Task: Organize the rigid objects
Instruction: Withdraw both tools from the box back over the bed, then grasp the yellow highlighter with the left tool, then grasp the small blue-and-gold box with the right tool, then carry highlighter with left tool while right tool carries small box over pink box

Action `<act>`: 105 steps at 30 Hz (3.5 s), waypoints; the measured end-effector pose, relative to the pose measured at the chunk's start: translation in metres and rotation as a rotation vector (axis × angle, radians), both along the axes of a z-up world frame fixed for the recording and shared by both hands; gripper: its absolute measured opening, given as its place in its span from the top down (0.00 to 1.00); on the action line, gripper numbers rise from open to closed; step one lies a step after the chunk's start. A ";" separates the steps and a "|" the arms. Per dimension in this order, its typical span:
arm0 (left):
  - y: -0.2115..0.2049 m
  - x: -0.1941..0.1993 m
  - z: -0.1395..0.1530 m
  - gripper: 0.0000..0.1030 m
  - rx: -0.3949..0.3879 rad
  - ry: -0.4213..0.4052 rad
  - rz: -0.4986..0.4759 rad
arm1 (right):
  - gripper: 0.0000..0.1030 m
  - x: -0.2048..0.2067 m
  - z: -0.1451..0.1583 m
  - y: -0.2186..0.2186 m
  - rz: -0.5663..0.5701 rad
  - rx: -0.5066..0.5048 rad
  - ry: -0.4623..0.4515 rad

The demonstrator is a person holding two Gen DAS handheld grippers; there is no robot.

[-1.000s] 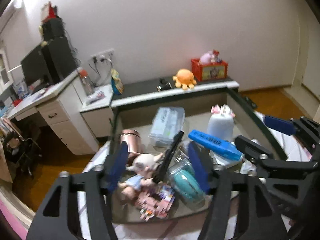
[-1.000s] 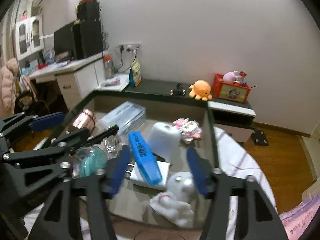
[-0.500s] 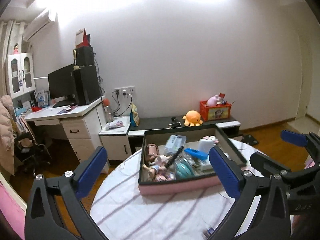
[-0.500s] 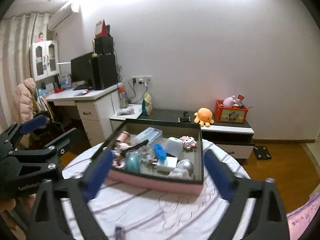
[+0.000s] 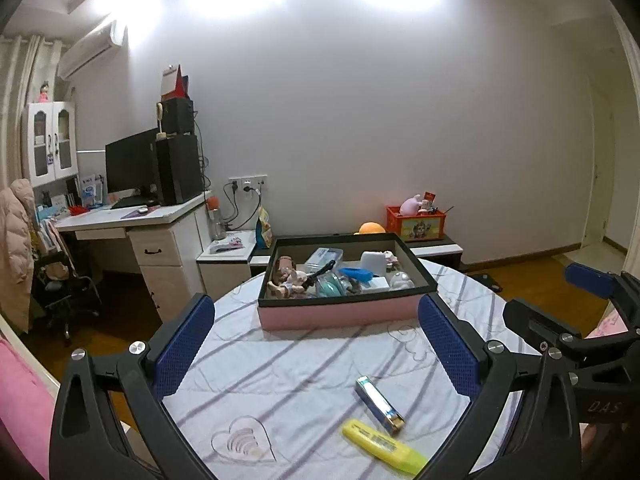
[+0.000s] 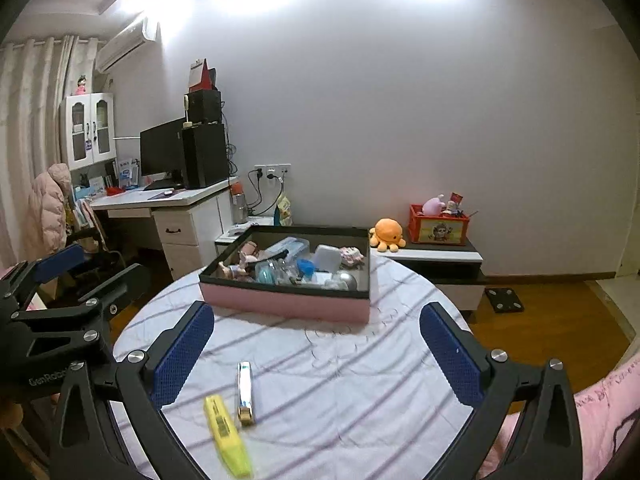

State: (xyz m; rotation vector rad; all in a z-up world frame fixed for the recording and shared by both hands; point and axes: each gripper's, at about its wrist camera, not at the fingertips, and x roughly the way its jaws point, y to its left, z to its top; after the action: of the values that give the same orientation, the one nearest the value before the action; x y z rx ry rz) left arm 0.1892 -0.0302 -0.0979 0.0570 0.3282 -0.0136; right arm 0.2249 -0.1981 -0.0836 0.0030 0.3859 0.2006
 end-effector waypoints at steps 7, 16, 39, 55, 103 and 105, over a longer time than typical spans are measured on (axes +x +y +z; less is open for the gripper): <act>-0.012 -0.014 -0.007 0.00 0.032 0.014 -0.005 | 0.00 -0.018 -0.008 -0.010 -0.014 -0.003 0.006; -0.034 -0.008 -0.044 0.00 0.050 0.131 -0.029 | 0.00 -0.021 -0.031 -0.034 -0.044 0.012 0.061; -0.015 0.024 -0.154 0.00 0.072 0.474 0.035 | 0.00 0.011 -0.097 -0.037 -0.013 0.047 0.268; 0.016 0.058 -0.149 0.74 0.035 0.475 -0.056 | 0.00 0.041 -0.119 0.032 0.069 -0.074 0.358; 0.012 0.058 -0.089 0.75 -0.001 0.304 -0.114 | 0.85 0.049 -0.083 0.073 0.136 -0.015 0.288; 0.009 0.058 -0.083 0.75 0.013 0.292 -0.111 | 0.85 0.049 -0.079 0.071 0.134 -0.010 0.280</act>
State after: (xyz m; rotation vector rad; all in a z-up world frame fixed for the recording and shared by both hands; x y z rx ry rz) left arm 0.2468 -0.0213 -0.1812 0.0864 0.6168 -0.1307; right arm 0.2736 -0.1269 -0.1625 -0.0046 0.6673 0.3327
